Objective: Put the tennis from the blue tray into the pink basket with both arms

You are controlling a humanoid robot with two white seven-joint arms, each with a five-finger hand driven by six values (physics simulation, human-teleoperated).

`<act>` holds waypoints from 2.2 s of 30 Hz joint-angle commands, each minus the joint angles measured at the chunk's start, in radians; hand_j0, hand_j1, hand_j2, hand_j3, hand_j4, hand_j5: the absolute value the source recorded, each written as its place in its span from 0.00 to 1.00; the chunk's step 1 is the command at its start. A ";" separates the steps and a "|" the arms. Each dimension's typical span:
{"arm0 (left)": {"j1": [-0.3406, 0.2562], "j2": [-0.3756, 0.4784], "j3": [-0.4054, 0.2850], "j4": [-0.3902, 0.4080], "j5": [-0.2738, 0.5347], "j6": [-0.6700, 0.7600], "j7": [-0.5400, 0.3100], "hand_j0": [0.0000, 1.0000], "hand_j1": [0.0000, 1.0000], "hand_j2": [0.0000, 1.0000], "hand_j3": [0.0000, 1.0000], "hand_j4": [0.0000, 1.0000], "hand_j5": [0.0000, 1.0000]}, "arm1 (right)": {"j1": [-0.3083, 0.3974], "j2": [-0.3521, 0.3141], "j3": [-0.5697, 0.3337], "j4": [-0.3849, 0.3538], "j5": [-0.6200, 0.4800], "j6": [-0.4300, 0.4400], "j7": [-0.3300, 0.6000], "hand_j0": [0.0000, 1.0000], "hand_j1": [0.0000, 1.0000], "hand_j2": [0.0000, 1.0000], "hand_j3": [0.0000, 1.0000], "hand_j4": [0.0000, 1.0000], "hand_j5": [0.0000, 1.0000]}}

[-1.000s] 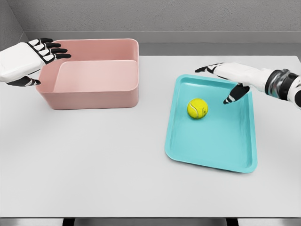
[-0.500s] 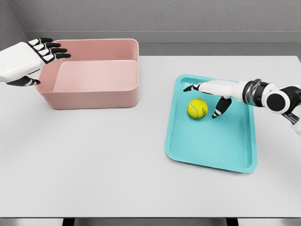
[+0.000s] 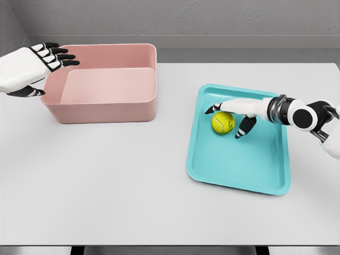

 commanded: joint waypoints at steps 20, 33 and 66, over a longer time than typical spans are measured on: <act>-0.002 0.010 0.001 0.000 0.008 0.000 0.001 1.00 1.00 1.00 1.00 1.00 1.00 | -0.032 -0.026 -0.005 -0.001 0.000 -0.006 0.016 0.49 0.49 0.49 0.49 0.49 0.49; -0.002 0.010 0.001 0.000 0.008 0.000 0.001 1.00 1.00 1.00 1.00 1.00 1.00 | -0.066 -0.012 -0.005 -0.090 0.000 -0.010 0.016 0.45 0.45 0.45 0.45 0.45 0.45; 0.006 0.047 -0.001 -0.001 0.011 0.000 0.002 1.00 1.00 1.00 1.00 1.00 1.00 | -0.084 0.240 0.007 -0.235 0.005 0.006 0.047 0.43 0.43 0.43 0.43 0.43 0.43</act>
